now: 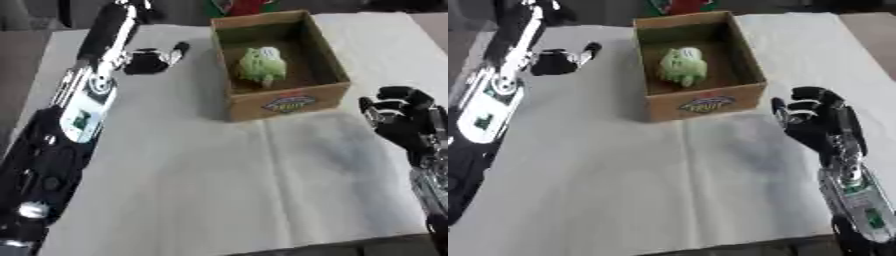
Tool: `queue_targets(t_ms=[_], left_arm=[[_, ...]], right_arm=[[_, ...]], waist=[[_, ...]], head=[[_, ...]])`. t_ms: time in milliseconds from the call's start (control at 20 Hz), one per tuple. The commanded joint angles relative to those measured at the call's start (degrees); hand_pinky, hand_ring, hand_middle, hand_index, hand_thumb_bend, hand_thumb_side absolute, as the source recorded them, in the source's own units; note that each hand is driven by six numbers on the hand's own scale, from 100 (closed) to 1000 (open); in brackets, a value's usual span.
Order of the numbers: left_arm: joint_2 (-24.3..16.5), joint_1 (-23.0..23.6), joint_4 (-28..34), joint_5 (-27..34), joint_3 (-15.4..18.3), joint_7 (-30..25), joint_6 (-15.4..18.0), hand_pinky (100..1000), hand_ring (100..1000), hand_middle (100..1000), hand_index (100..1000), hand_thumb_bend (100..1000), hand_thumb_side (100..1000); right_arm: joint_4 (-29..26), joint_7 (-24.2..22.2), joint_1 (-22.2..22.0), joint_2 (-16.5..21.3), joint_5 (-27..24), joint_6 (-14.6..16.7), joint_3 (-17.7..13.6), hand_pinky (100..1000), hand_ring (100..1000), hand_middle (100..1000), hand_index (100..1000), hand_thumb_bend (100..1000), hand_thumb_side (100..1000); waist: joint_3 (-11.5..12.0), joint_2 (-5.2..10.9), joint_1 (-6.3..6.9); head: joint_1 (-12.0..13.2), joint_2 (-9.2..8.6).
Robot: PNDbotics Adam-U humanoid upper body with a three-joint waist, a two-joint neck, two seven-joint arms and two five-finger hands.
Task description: Pick up objects on the table and place them in the box.
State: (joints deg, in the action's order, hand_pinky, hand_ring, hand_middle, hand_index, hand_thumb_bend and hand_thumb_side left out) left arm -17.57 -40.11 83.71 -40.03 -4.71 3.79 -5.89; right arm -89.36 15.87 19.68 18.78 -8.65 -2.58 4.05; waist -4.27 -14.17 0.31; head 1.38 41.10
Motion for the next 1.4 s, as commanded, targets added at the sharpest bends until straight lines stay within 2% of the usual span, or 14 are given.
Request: queue_targets(t_ms=[50, 350, 550, 700, 850, 1400], left_arm=[[0.24, 2.33, 5.73, 3.05, 2.34, 2.20, -2.91, 672, 653, 597, 656, 493, 353], [2.48, 11.48, 14.87, 8.68, 4.50, 4.92, -7.77, 670, 648, 591, 654, 483, 353], [3.39, 17.50, 20.92, 12.41, 4.53, 5.85, -10.08, 670, 648, 590, 654, 478, 359], [3.45, 19.95, 23.47, 15.54, 4.30, 5.75, -11.53, 670, 647, 589, 654, 474, 362], [3.36, 20.90, 23.71, 18.90, 4.49, 6.19, -11.45, 671, 645, 587, 653, 470, 366], [2.42, 21.82, 21.75, 31.13, 4.89, 8.81, -7.89, 670, 645, 585, 649, 465, 364]], right_arm=[[-1.01, 0.58, 0.70, 1.07, -0.17, 0.12, -0.83, 576, 617, 595, 644, 386, 100], [-1.23, 1.19, 0.60, 1.05, -0.39, 0.41, -1.13, 576, 617, 593, 643, 386, 100], [-1.23, 1.44, 0.46, 1.03, -0.58, 0.58, -1.19, 576, 616, 593, 643, 386, 100], [-1.21, 1.47, 0.43, 0.94, -0.60, 0.63, -1.16, 576, 616, 593, 643, 386, 100], [-1.21, 1.57, 0.36, 0.92, -0.63, 0.66, -1.22, 576, 616, 592, 643, 386, 100], [-1.28, 1.73, 0.34, 0.92, -0.67, 0.67, -1.29, 576, 617, 599, 643, 375, 100]], waist=[[0.49, 0.74, -0.22], [1.38, 0.69, -0.39], [1.58, 0.97, -0.35], [1.87, 0.97, -0.45], [1.75, 1.03, -0.43], [1.86, 1.00, -0.51]], head=[[-0.18, -0.34], [-0.07, -0.25], [0.30, -0.07], [0.28, -0.01], [0.23, 0.12], [0.01, 0.08]])
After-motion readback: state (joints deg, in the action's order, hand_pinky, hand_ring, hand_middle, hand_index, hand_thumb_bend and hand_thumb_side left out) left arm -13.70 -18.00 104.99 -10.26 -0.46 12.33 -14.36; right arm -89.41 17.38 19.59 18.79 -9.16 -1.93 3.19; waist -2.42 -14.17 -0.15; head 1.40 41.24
